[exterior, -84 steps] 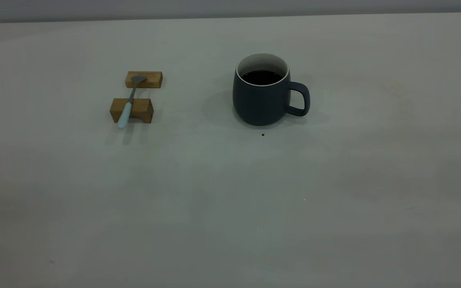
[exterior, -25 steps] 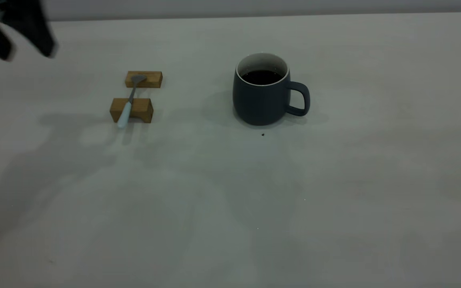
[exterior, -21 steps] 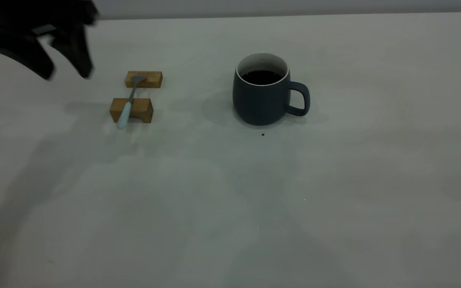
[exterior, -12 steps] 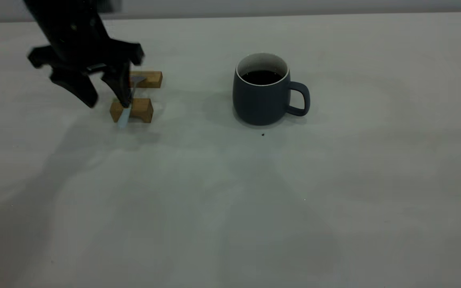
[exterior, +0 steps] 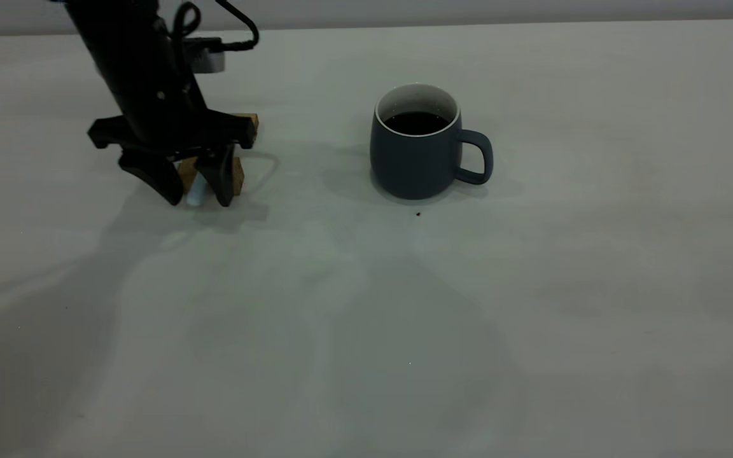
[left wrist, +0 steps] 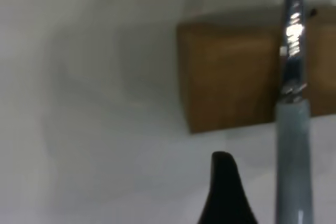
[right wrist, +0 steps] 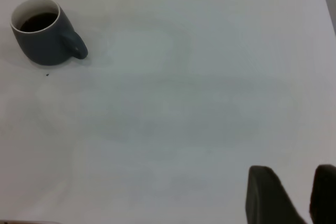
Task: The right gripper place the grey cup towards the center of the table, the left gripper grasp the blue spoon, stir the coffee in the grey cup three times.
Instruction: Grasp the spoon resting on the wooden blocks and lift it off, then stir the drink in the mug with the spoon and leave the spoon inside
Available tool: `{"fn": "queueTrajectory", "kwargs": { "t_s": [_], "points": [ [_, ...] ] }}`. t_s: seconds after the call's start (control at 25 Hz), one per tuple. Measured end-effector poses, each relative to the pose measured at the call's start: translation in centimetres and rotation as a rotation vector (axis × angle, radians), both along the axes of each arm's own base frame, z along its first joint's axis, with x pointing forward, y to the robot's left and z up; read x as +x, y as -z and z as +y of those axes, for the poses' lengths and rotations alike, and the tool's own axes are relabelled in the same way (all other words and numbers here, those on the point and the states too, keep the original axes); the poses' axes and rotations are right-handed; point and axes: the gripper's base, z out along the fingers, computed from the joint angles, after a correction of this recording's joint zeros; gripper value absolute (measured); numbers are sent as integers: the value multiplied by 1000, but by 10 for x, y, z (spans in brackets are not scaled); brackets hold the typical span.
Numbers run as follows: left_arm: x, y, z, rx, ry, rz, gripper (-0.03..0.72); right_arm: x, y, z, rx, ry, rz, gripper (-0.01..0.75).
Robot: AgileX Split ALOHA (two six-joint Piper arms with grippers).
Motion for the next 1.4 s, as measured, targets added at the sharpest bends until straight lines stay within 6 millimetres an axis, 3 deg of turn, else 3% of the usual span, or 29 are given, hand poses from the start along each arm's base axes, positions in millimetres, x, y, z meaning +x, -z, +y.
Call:
{"fn": "queueTrajectory", "kwargs": {
  "t_s": [0.12, 0.36, 0.4, 0.52, 0.64, 0.76, 0.92, 1.04, 1.16, 1.28, 1.4],
  "points": [
    [1, 0, -5, -3, 10, -13, 505, 0, 0, 0, 0, 0, 0, 240],
    [0, -1, -6, 0, -27, 10, 158, 0, 0, 0, -1, -1, 0, 240],
    [0, -2, -6, 2, -32, 23, 144, 0, 0, 0, -1, -1, 0, 240],
    [5, -21, -7, 14, -28, 43, 147, 0, 0, 0, -1, -1, 0, 240],
    [19, -67, -11, 0, -99, 21, 147, 0, 0, 0, -1, -1, 0, 240],
    [21, -113, -17, -49, -313, 84, 147, 0, 0, 0, 0, 0, 0, 240],
    [14, -147, -35, -185, -715, 313, 147, 0, 0, 0, 0, 0, 0, 240],
    [15, -159, -54, -359, -982, 492, 147, 0, 0, 0, 0, 0, 0, 240],
    [17, -167, -69, -503, -1139, 656, 147, 0, 0, 0, 0, 0, 0, 240],
    [23, -162, -84, -626, -1216, 774, 147, 0, 0, 0, 0, 0, 0, 240],
    [29, -145, -102, -732, -1292, 897, 147, 0, 0, 0, 0, 0, 1, 240]
  ]
}}
